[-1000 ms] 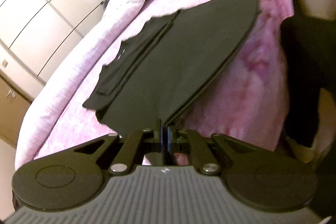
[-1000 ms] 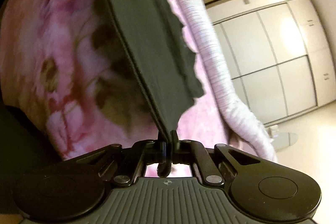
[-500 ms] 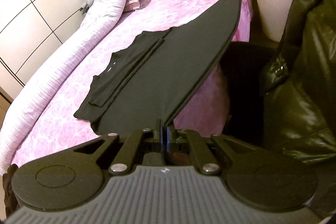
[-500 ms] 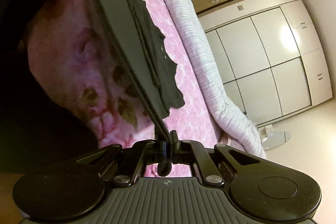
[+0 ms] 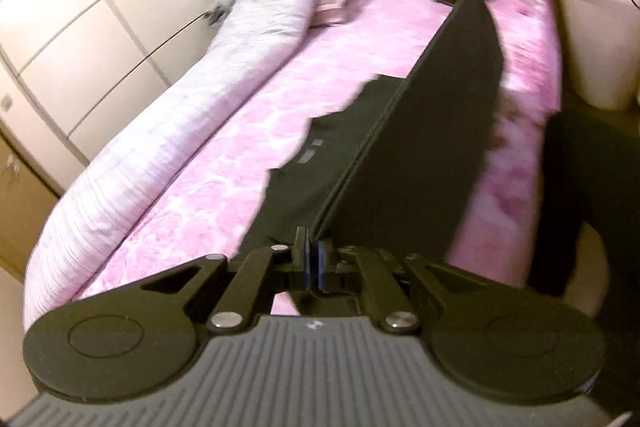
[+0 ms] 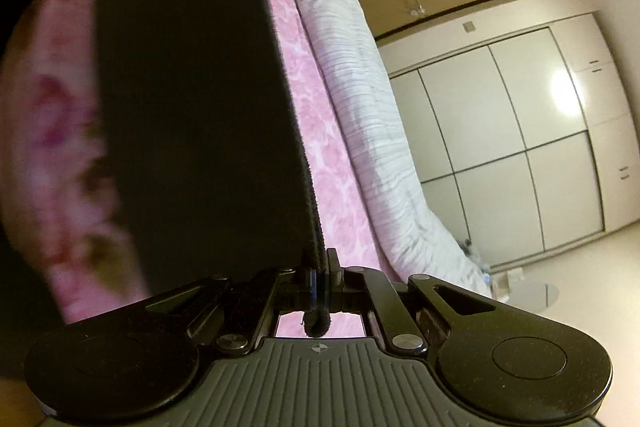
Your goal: Fold clothes
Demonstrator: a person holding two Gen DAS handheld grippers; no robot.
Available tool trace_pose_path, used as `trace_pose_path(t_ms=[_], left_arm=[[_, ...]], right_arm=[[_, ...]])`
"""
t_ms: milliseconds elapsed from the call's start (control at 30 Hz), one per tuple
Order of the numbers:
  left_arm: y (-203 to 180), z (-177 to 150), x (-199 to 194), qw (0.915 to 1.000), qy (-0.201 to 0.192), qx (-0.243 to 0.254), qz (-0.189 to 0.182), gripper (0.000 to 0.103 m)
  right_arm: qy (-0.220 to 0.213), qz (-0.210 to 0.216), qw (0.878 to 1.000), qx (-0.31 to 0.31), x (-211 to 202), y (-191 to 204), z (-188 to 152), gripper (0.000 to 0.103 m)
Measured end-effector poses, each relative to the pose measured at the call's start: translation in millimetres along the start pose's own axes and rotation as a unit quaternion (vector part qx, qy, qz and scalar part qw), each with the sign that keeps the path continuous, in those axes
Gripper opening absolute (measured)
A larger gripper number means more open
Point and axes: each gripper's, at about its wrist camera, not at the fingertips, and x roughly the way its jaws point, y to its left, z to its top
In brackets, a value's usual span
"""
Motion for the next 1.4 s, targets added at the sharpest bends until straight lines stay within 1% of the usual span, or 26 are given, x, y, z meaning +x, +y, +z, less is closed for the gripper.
trace_pose_path(t_ms=[133, 233, 300, 367, 433, 467, 567, 633, 733, 867, 967, 1000, 1033, 1067, 1100, 1133, 1167, 1200, 1233, 1300, 1333, 1400], left_arm=[[70, 15, 76, 0.9993, 0.021, -0.029, -0.014, 0.003], [111, 17, 147, 0.9977, 0.050, -0.039, -0.024, 0.003], [131, 9, 197, 0.9952, 0.070, -0.058, -0.034, 0.002], [145, -4, 244, 0.9912, 0.093, -0.082, -0.046, 0.002], [149, -22, 284, 0.9871, 0.115, -0.095, -0.058, 0.002], [150, -27, 298, 0.9861, 0.121, -0.096, -0.062, 0.002], [152, -38, 324, 0.9847, 0.131, -0.092, -0.070, 0.003], [156, -41, 327, 0.9850, 0.126, -0.092, -0.072, 0.003], [165, -44, 336, 0.9842, 0.127, -0.097, -0.077, 0.003], [164, -50, 362, 0.9824, 0.142, -0.088, -0.082, 0.003], [164, -53, 371, 0.9807, 0.142, -0.105, -0.083, 0.006], [167, -55, 371, 0.9794, 0.143, -0.116, -0.081, 0.011], [171, -56, 371, 0.9774, 0.146, -0.131, -0.079, 0.021], [176, -58, 370, 0.9752, 0.148, -0.146, -0.075, 0.027], [182, -59, 367, 0.9730, 0.147, -0.163, -0.071, 0.041], [189, -61, 363, 0.9705, 0.144, -0.181, -0.070, 0.044], [196, -63, 359, 0.9676, 0.140, -0.199, -0.068, 0.044], [202, -64, 354, 0.9645, 0.134, -0.218, -0.064, 0.047], [207, -65, 348, 0.9618, 0.127, -0.235, -0.062, 0.048], [211, -64, 339, 0.9571, 0.116, -0.258, -0.065, 0.048], [214, -64, 336, 0.9538, 0.114, -0.269, -0.070, 0.048], [218, -63, 333, 0.9452, 0.113, -0.294, -0.087, 0.048]], right_arm=[[0.013, 0.032, 0.999, -0.002, 81, -44, 9, 0.002], [0.027, 0.057, 0.998, -0.004, 151, -61, 14, 0.002], [0.036, 0.076, 0.997, 0.003, 196, -66, 15, 0.002], [0.049, 0.103, 0.993, 0.020, 246, -66, 13, 0.002], [0.066, 0.133, 0.988, 0.039, 289, -59, 12, 0.002], [0.074, 0.147, 0.985, 0.048, 309, -56, 11, 0.002], [0.088, 0.177, 0.979, 0.052, 344, -45, 5, 0.001], [0.085, 0.178, 0.979, 0.055, 351, -41, 0, 0.001], [0.078, 0.184, 0.975, 0.092, 359, -48, -7, 0.002], [0.080, 0.199, 0.969, 0.120, 374, -48, -12, 0.002], [0.078, 0.204, 0.965, 0.143, 384, -50, -15, 0.002], [0.082, 0.204, 0.961, 0.168, 385, -55, -18, 0.002], [0.086, 0.205, 0.956, 0.193, 387, -60, -21, 0.002], [0.090, 0.205, 0.950, 0.218, 388, -66, -25, 0.003], [0.094, 0.205, 0.944, 0.242, 389, -71, -28, 0.007], [0.098, 0.204, 0.937, 0.267, 391, -76, -31, 0.010], [0.101, 0.204, 0.929, 0.291, 392, -81, -35, 0.015], [0.105, 0.204, 0.921, 0.315, 393, -87, -38, 0.019], [0.109, 0.203, 0.911, 0.342, 394, -93, -42, 0.022], [0.115, 0.207, 0.869, 0.434, 389, -112, -60, 0.039], [0.115, 0.212, 0.851, 0.467, 388, -119, -68, 0.041], [0.121, 0.201, 0.822, 0.519, 385, -129, -81, 0.044]])
